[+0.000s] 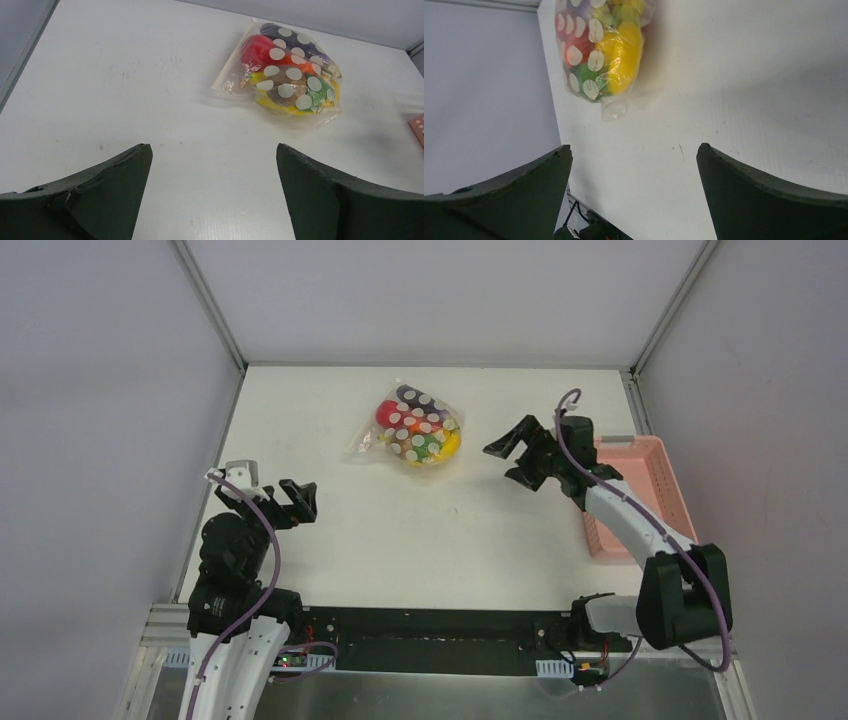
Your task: Open the zip-top bag and remove the fake food
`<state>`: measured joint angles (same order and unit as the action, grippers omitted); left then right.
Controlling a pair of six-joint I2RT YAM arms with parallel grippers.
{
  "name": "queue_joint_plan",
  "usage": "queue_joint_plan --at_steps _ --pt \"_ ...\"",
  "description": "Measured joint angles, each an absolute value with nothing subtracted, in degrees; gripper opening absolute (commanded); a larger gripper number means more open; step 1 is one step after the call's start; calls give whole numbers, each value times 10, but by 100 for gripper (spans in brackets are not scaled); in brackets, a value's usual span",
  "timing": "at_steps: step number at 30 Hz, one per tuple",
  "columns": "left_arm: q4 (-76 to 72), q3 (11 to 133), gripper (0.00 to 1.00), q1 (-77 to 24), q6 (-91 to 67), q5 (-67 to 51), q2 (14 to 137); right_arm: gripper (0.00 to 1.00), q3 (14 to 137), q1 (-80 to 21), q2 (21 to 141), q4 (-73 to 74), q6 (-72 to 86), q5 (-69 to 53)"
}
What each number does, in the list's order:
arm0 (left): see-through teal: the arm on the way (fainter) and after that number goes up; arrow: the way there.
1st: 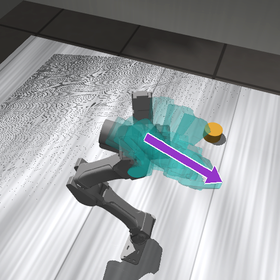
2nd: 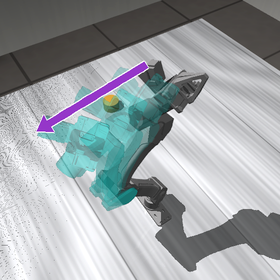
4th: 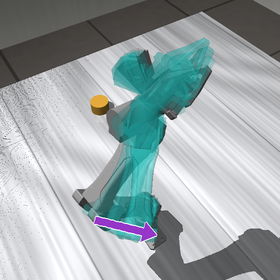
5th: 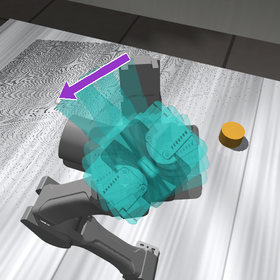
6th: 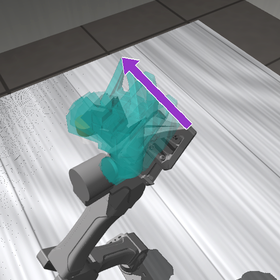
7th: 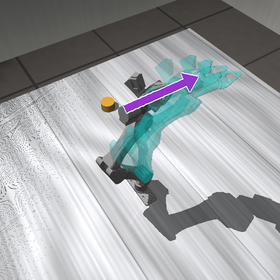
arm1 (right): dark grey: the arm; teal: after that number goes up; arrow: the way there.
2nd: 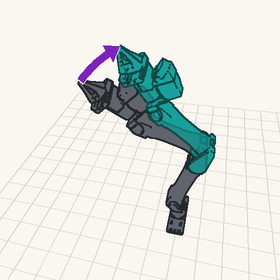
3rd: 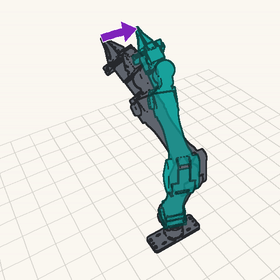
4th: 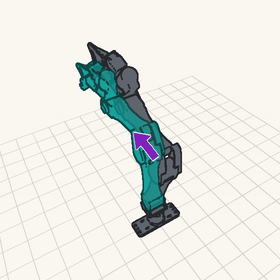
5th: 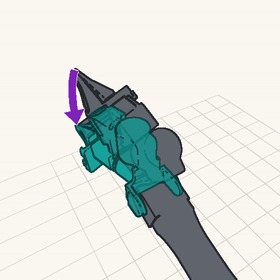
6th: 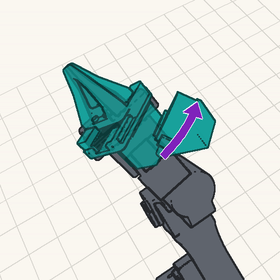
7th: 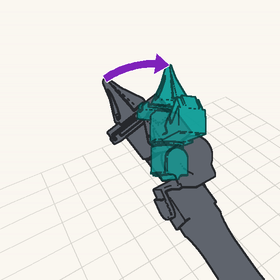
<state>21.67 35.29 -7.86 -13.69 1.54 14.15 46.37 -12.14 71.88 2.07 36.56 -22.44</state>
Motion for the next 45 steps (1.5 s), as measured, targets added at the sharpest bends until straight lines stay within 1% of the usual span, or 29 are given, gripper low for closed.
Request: queue_joint_plan --at_steps 7,14,15,19,20,21,25,27,28,30,35,40,45 --pt "217 351 100 -83 -136 15 141 99 526 -246 849 -50 421 -138" --pt "217 351 100 -83 -134 15 141 99 568 -315 943 -109 466 -74" --pt "217 351 100 -83 -134 15 141 97 571 -323 953 -112 472 -65" --pt "217 351 100 -85 -134 15 141 85 573 -348 976 -117 490 -42" --pt "217 351 100 -87 -134 15 141 79 573 -354 981 -120 495 -36" --pt "217 351 100 -87 -134 15 140 76 573 -359 985 -121 497 -33" --pt "217 351 100 -87 -133 15 140 55 573 -373 1006 -133 509 -22" --pt "217 351 100 -91 -133 15 141 43 573 -375 1015 -138 510 -21" --pt "217 351 100 -91 -132 15 141 35 573 -375 1020 -140 512 -20" --pt "217 351 100 -91 -130 15 141 24 573 -375 1028 -144 515 -19" --pt "217 351 100 -91 -129 15 142 0 573 -375 1030 -146 508 -25" --pt "217 351 100 -91 -128 15 145 0 571 -375 1024 -135 474 -44" --pt "217 351 100 -91 -128 15 153 0 576 -370 993 -61 396 -84"
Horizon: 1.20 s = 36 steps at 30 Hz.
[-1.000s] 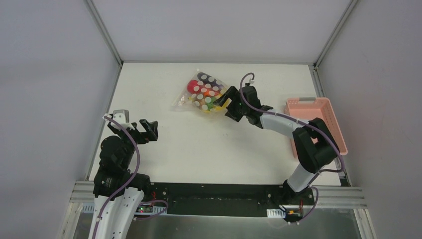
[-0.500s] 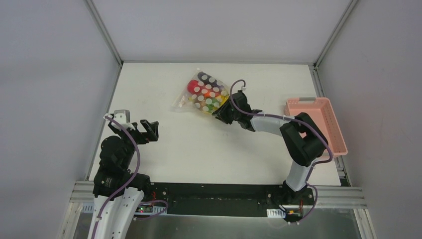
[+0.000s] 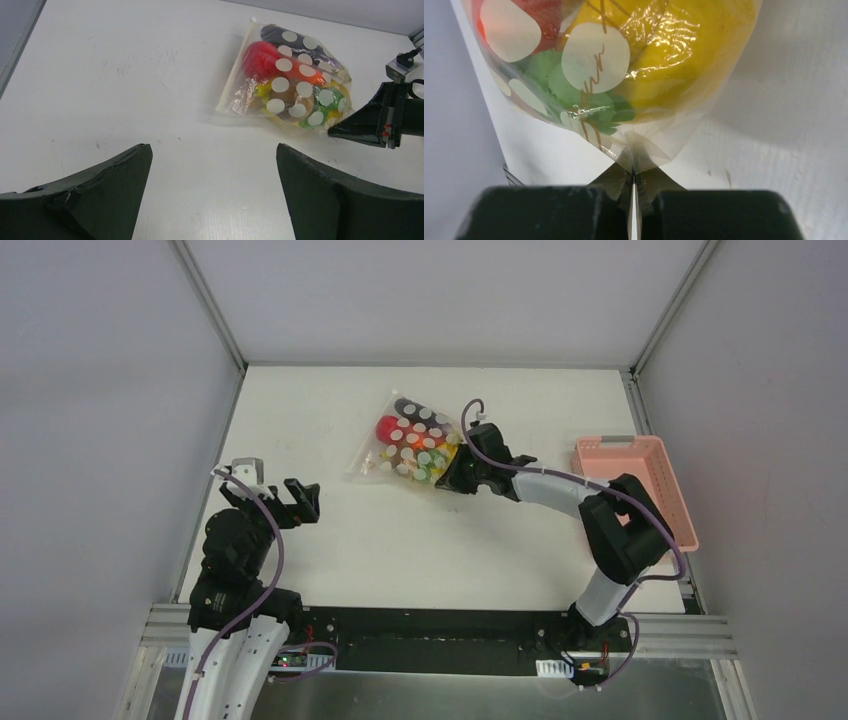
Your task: Open the zip-top bag and remove the fake food
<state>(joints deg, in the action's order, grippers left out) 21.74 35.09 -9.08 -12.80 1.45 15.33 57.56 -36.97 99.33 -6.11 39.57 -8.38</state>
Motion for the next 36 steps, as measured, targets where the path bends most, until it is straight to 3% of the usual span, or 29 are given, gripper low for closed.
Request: queue_joint_plan --at_steps 10,14,19,23,27,36 --pt "218 351 100 -91 -128 -10 180 3 584 -329 891 174 240 -38" --pt "218 351 100 -91 -128 -30 208 16 566 -272 845 202 229 17" --pt "220 358 100 -91 -128 -74 254 43 543 -217 801 210 238 80" --pt "222 373 100 -91 -130 -108 300 77 525 -221 754 208 256 91" --pt "215 408 100 -91 -147 -135 380 97 481 -222 672 194 289 86" --pt "138 567 100 -101 -206 -215 679 100 342 -222 536 96 397 36"
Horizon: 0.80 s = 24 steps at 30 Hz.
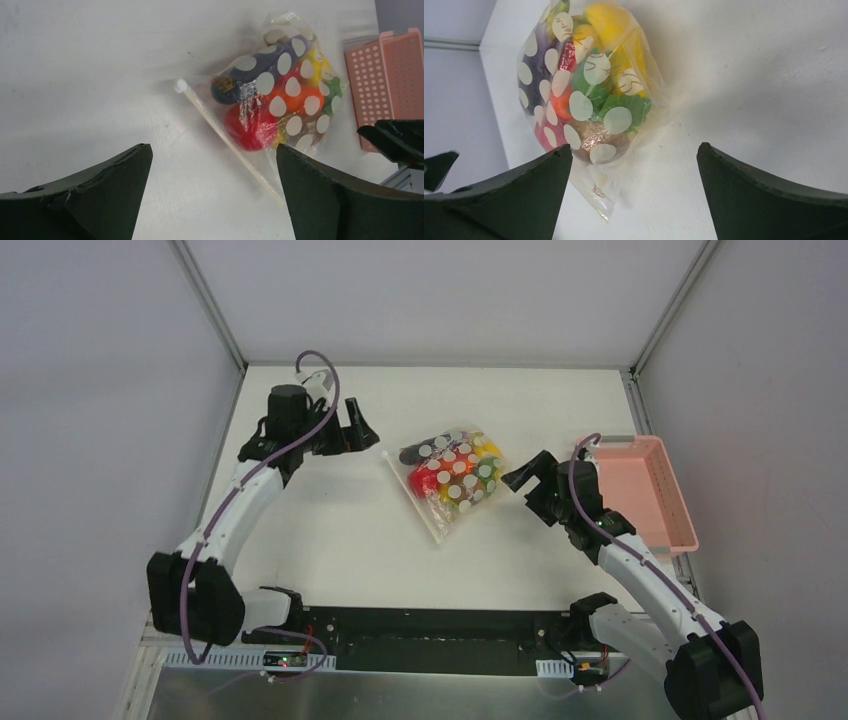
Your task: Open the zip-top bag and remove the fake food
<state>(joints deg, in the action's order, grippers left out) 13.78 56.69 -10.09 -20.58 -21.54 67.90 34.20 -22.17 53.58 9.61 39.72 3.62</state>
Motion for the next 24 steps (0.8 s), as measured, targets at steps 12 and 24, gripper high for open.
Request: queue_joint_plan --at_steps 12,24 --pt "84 851 100 -192 -206 -291 1060 100 291 -222 588 -50 472 -71" --pt "-20 760 84 -214 -281 -355 1104 96 327 -222 747 -107 475 -140"
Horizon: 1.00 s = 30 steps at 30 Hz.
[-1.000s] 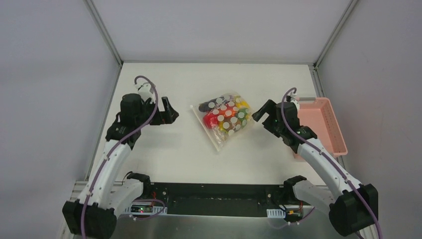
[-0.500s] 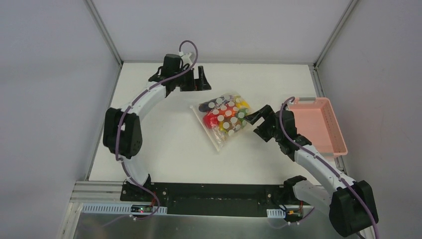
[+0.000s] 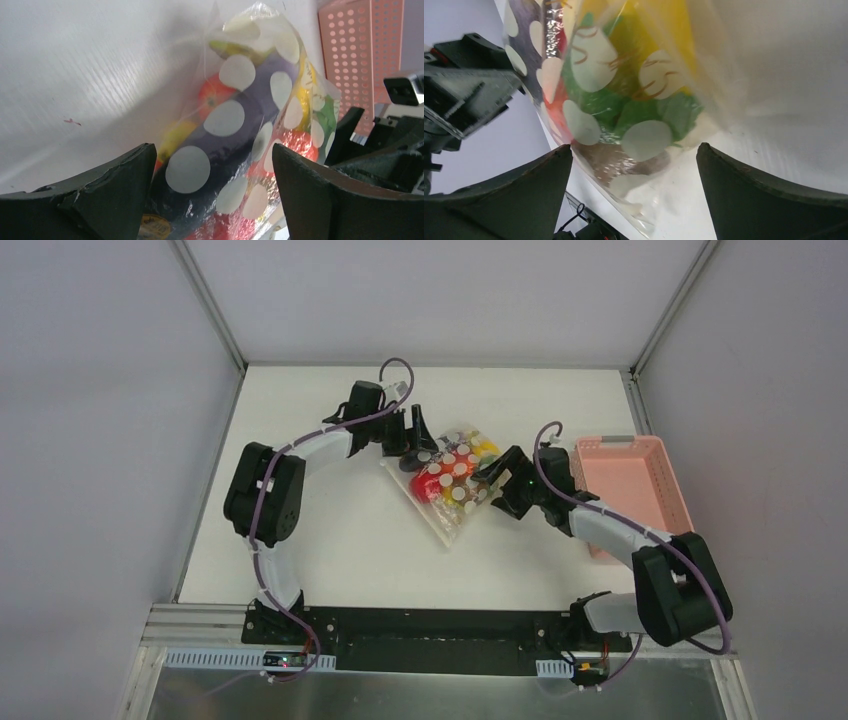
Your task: Open the zip-top bag and remove the fake food
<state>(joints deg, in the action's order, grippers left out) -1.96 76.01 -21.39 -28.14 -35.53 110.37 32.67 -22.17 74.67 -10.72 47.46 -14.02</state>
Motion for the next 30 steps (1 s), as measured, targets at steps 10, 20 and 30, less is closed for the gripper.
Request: queue_joint_plan --at_steps 10,20,30 --pt "-122 506 79 -213 -377 -318 888 77 510 -222 933 -88 402 -221" --pt "-206 274 78 -215 -472 -231 689 73 776 -247 1130 24 249 -289" --pt "-204 187 86 -222 -503 -192 556 89 847 -255 1167 109 163 -262"
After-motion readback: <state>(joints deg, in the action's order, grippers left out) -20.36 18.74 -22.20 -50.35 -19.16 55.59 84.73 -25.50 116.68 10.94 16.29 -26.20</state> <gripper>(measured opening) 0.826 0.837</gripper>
